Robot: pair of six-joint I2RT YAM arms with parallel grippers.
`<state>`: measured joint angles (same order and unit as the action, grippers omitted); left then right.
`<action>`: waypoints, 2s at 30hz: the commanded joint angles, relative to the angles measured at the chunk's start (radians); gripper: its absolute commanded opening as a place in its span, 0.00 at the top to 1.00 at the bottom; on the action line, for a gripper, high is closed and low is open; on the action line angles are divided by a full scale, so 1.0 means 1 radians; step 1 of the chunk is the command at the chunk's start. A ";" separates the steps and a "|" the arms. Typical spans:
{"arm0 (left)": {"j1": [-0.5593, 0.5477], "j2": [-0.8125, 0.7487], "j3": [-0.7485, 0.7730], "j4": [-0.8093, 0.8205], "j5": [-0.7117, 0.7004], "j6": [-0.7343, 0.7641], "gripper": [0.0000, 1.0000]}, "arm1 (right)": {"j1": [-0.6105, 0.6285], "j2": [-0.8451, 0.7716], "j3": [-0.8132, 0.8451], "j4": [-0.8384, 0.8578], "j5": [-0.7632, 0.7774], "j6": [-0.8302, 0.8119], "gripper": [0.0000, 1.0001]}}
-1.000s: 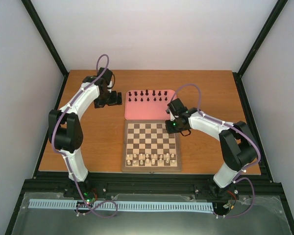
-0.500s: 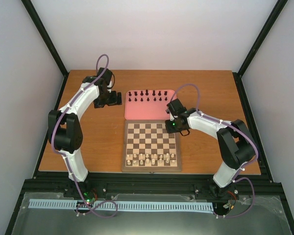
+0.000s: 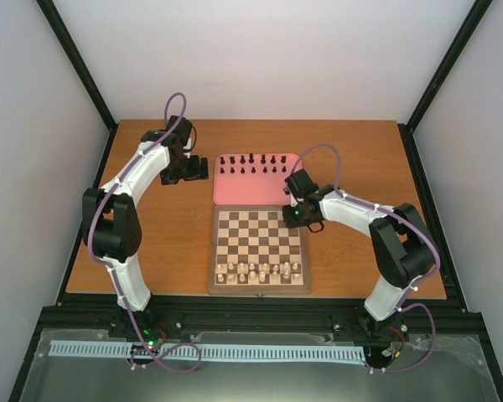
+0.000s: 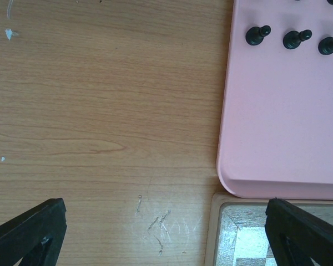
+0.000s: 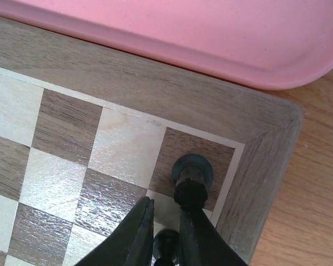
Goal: Set up the chess pieces on the board
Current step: Place the chess piece on the chessboard, then pick up the chess piece from the storage box.
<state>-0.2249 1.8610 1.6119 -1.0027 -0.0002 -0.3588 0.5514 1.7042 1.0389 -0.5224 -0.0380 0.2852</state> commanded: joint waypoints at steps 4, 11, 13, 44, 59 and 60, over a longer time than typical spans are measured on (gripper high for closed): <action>-0.001 -0.024 0.007 0.010 -0.004 0.006 0.00 | 0.007 -0.014 0.010 -0.001 -0.009 -0.010 0.75; -0.001 -0.026 0.002 0.011 -0.003 0.006 0.00 | 0.007 -0.067 0.044 -0.072 -0.008 -0.013 0.67; -0.001 -0.026 0.002 0.010 -0.001 0.006 0.00 | 0.007 -0.089 0.064 -0.107 -0.013 -0.017 0.66; -0.001 -0.032 0.005 0.003 -0.001 0.007 0.00 | -0.159 0.559 1.028 -0.234 0.053 -0.063 0.50; -0.001 -0.033 -0.008 0.001 -0.006 0.009 0.00 | -0.172 0.704 1.137 -0.248 0.067 -0.047 0.50; -0.001 -0.032 -0.005 0.001 -0.007 0.009 0.00 | -0.174 0.711 1.138 -0.248 0.065 -0.044 0.50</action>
<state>-0.2249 1.8610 1.5993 -1.0031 -0.0002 -0.3588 0.3912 2.3802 2.1349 -0.7654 0.0132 0.2245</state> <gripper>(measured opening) 0.997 0.503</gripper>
